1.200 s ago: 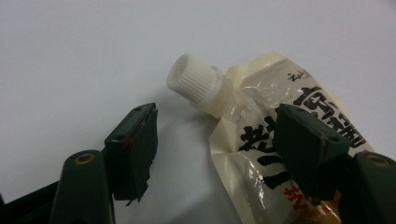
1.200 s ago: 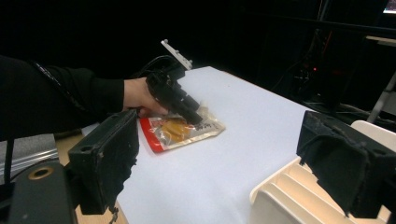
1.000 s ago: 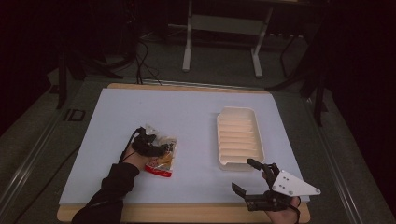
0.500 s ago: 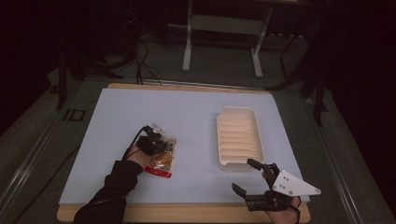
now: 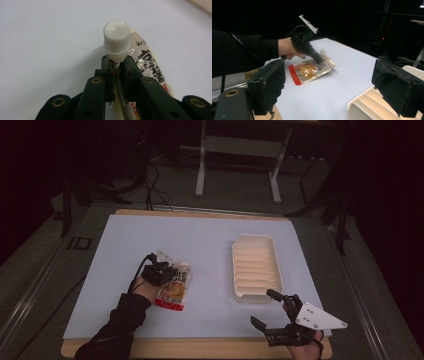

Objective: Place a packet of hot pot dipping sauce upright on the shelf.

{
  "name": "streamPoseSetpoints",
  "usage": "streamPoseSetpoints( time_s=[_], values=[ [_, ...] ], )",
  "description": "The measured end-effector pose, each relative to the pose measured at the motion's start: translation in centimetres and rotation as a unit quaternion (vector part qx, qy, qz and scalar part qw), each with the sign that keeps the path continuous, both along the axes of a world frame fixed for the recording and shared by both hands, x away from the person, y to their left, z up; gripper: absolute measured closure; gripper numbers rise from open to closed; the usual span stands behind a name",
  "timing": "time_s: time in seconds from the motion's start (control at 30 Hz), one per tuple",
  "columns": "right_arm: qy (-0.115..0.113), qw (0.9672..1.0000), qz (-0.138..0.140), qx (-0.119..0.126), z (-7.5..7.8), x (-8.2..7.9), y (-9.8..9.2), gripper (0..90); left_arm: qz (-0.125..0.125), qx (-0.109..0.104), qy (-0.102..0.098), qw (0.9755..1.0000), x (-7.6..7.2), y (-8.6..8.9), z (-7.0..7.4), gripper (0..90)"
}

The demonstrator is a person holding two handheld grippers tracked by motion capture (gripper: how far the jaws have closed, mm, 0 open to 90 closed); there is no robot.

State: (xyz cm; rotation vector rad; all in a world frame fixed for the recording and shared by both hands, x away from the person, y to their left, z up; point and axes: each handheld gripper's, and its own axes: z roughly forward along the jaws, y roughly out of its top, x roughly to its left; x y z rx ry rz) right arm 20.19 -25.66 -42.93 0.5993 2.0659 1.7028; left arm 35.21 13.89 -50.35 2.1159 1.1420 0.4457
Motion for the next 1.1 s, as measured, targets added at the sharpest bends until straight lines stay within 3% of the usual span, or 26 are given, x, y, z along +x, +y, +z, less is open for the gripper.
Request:
streamPoseSetpoints(
  time_s=[0.23, 0.33, 0.4, 0.6, 0.67, 0.7, 0.87, 0.97, 1.1],
  values=[
    [-0.005, 1.0000, 0.004, -0.007, 0.0, 0.0, 0.1, 11.5, -0.009, -0.018, -0.010, 0.9997, -1.0, 0.3, 1.4, 82.1],
    [-0.025, 0.9996, 0.000, -0.012, 0.0, -0.1, 0.1, 13.5, -0.013, -0.021, -0.013, 0.9996, -1.4, 0.3, 1.7, 82.2],
    [-0.052, 0.9986, 0.007, -0.006, -0.1, -0.2, 0.2, 13.5, -0.020, -0.027, -0.020, 0.9992, -2.0, 0.4, 2.3, 82.3],
    [-0.037, 0.9992, 0.012, -0.009, -0.1, 0.0, 0.4, 13.2, -0.028, -0.053, -0.026, 0.9979, -3.0, 0.6, 2.8, 83.8],
    [-0.033, 0.9993, 0.015, -0.008, -0.1, 0.0, 0.4, 13.1, -0.032, -0.049, -0.028, 0.9979, -3.2, 0.7, 2.9, 85.7],
    [-0.030, 0.9994, 0.015, 0.003, 0.0, 0.0, 0.4, 13.0, -0.030, -0.052, -0.033, 0.9976, -3.5, 0.8, 3.0, 86.1],
    [-0.030, 0.9995, 0.010, 0.004, 0.2, -0.1, 0.4, 13.6, -0.024, -0.064, -0.054, 0.9962, -4.5, 1.1, 3.6, 87.3],
    [-0.027, 0.9996, 0.010, 0.004, 0.1, -0.1, 0.4, 13.9, -0.025, -0.068, -0.052, 0.9960, -4.7, 1.2, 3.7, 87.6],
    [-0.022, 0.9997, 0.010, -0.006, 0.1, 0.0, 0.5, 16.3, -0.045, -0.084, -0.078, 0.9924, -5.9, 1.3, 5.0, 88.3]
  ],
)
